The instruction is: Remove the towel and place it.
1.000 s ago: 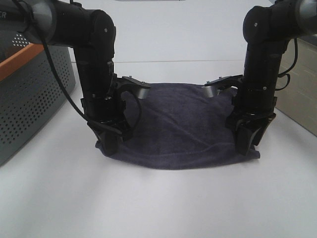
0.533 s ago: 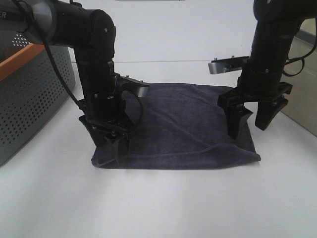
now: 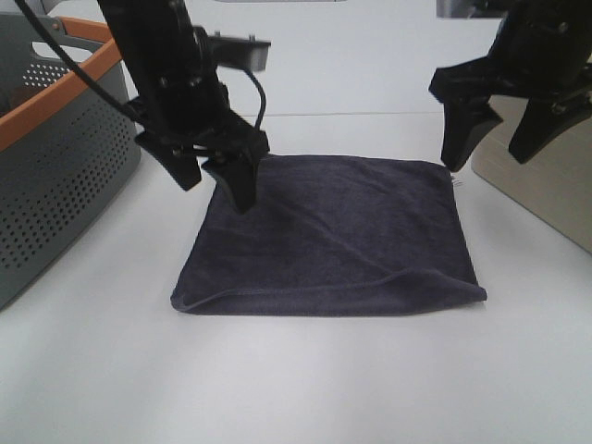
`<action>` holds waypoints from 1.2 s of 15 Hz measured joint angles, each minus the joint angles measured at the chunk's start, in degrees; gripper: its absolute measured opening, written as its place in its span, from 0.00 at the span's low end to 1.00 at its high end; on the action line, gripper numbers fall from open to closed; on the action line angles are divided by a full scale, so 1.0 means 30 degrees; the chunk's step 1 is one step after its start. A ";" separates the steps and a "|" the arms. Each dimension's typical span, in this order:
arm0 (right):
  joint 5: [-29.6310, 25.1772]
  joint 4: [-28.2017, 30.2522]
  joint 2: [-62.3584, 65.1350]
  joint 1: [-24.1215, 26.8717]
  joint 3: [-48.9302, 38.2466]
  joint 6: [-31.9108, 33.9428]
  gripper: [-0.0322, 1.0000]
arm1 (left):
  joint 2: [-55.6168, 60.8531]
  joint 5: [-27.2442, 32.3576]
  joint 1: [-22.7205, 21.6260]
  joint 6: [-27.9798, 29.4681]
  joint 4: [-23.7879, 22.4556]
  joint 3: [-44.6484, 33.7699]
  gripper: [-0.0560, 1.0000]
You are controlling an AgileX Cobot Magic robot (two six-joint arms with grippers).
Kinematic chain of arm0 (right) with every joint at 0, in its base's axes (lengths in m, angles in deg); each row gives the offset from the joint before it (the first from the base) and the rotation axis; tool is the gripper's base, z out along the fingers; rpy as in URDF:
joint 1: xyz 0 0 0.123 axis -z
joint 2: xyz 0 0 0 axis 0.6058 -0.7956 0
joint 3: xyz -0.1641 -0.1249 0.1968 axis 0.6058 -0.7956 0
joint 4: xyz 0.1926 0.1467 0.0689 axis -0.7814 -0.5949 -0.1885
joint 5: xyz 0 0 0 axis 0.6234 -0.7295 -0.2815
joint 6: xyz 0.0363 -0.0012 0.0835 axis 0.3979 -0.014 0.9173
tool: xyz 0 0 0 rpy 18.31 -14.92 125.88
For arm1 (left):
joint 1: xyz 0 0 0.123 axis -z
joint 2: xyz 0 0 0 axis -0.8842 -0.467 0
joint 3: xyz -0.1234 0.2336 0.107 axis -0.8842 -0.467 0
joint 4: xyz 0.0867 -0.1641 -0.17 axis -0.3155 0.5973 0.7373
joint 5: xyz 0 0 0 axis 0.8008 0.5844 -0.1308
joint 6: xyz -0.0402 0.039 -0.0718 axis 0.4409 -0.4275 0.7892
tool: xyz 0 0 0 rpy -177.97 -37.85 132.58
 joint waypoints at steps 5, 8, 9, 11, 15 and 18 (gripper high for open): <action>-0.0057 0.1165 0.3342 0.0401 0.1471 0.3037 0.68 | 0.3380 0.0038 -0.0802 0.3896 -0.2750 0.1490 0.75; -0.0038 0.1050 0.4125 0.3896 0.1203 0.3037 0.68 | 0.5901 -0.0019 -0.5061 0.4851 -0.3552 0.0707 0.75; -0.0019 0.1089 0.4641 0.4526 0.0745 0.2788 0.68 | 0.6914 -0.0019 -0.5863 0.4851 -0.3762 -0.0191 0.75; -0.0019 0.1432 0.5901 0.5023 -0.0363 0.2368 0.68 | 0.8480 -0.0019 -0.7105 0.4851 -0.3896 -0.1853 0.75; -0.0057 0.1585 1.1402 0.5061 -0.4068 0.1776 0.68 | 1.3503 0.0000 -0.8671 0.4908 -0.3934 -0.6665 0.75; -0.0076 0.1585 1.6654 0.5061 -0.7238 0.1222 0.68 | 1.7685 0.0057 -0.8671 0.4908 -0.4469 -1.0027 0.75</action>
